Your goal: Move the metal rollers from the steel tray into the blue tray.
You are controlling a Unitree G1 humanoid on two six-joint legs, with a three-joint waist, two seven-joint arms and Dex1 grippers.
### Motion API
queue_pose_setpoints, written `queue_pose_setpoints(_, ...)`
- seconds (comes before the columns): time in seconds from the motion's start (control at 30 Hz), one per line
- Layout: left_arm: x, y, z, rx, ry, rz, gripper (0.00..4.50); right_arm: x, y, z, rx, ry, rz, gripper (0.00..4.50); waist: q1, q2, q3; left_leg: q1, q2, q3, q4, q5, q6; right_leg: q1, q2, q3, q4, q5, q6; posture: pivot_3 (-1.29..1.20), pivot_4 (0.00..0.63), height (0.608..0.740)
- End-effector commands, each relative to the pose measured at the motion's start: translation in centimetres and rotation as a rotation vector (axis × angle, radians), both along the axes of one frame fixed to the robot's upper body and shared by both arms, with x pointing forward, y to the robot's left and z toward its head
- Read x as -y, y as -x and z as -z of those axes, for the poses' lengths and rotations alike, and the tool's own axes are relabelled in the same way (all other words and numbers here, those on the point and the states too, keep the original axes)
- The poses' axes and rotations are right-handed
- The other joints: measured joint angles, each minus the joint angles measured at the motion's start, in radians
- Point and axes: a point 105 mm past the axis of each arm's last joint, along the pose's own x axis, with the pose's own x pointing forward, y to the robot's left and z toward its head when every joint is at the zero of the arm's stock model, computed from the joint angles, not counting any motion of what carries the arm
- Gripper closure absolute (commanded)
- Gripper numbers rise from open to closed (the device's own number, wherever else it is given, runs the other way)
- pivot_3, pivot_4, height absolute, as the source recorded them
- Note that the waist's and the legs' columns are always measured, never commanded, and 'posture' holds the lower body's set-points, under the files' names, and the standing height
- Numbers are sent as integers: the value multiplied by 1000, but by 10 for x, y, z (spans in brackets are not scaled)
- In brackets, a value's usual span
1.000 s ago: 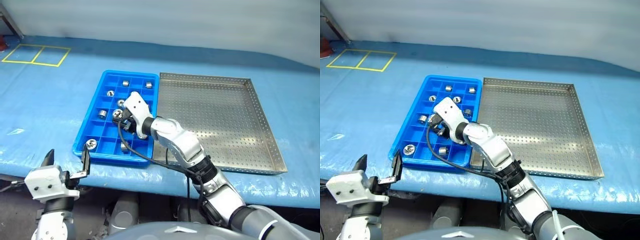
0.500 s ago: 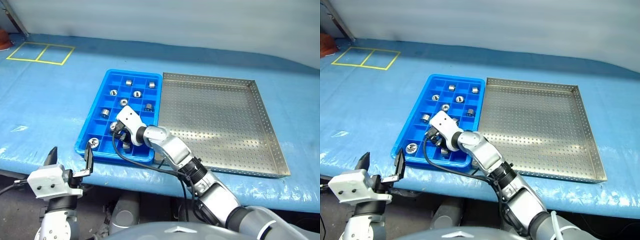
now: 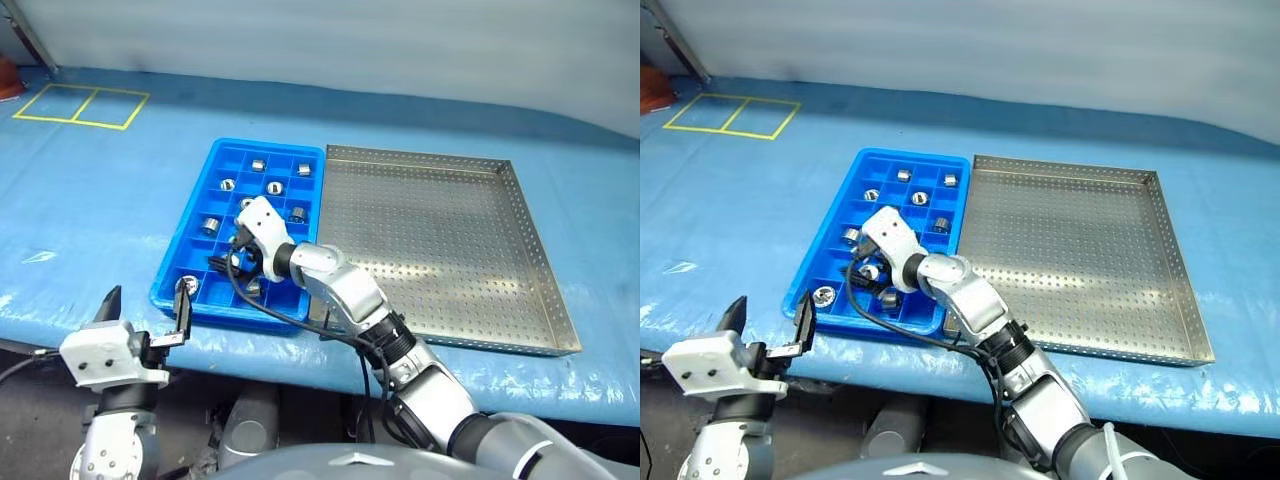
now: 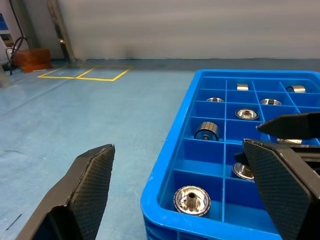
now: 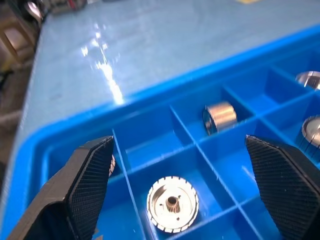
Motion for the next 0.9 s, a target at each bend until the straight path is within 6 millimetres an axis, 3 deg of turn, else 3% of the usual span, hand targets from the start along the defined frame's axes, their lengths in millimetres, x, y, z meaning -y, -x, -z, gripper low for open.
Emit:
queue_pose_setpoints(0.03,1,-7,-15,47,-11,43,0,12,12,-40,36,-166,-43,159,-11,0,0,0,0,0,0,0,0,0,0,0,0,0,0,287,150,740)
queue_pose_setpoints(0.17,7,-31,-20,61,9,121,0,50,2,-42,99,-149,109,159,-37,0,-1,1,0,0,1,0,0,2,-1,0,0,0,0,154,150,740)
queue_pose_setpoints(0.3,11,-53,-15,27,7,159,0,87,-8,-29,115,-101,298,159,-90,0,-2,1,0,1,2,1,-2,3,-1,1,1,1,1,52,150,740)
queue_pose_setpoints(0.5,24,-76,-9,-17,31,241,0,126,-4,-6,109,-14,458,159,-170,0,-2,1,0,0,1,1,-2,2,0,1,2,5,7,-48,150,740)
queue_pose_setpoints(0.73,40,-86,0,-46,-50,321,0,164,3,14,109,50,632,159,-233,0,-2,2,-1,0,2,1,-2,4,0,3,2,6,9,-114,150,740)
queue_pose_setpoints(0.9,47,-88,3,-29,-44,351,0,176,8,20,49,13,705,159,-264,0,-2,2,-1,0,3,1,-2,5,0,3,3,5,8,-130,150,740)
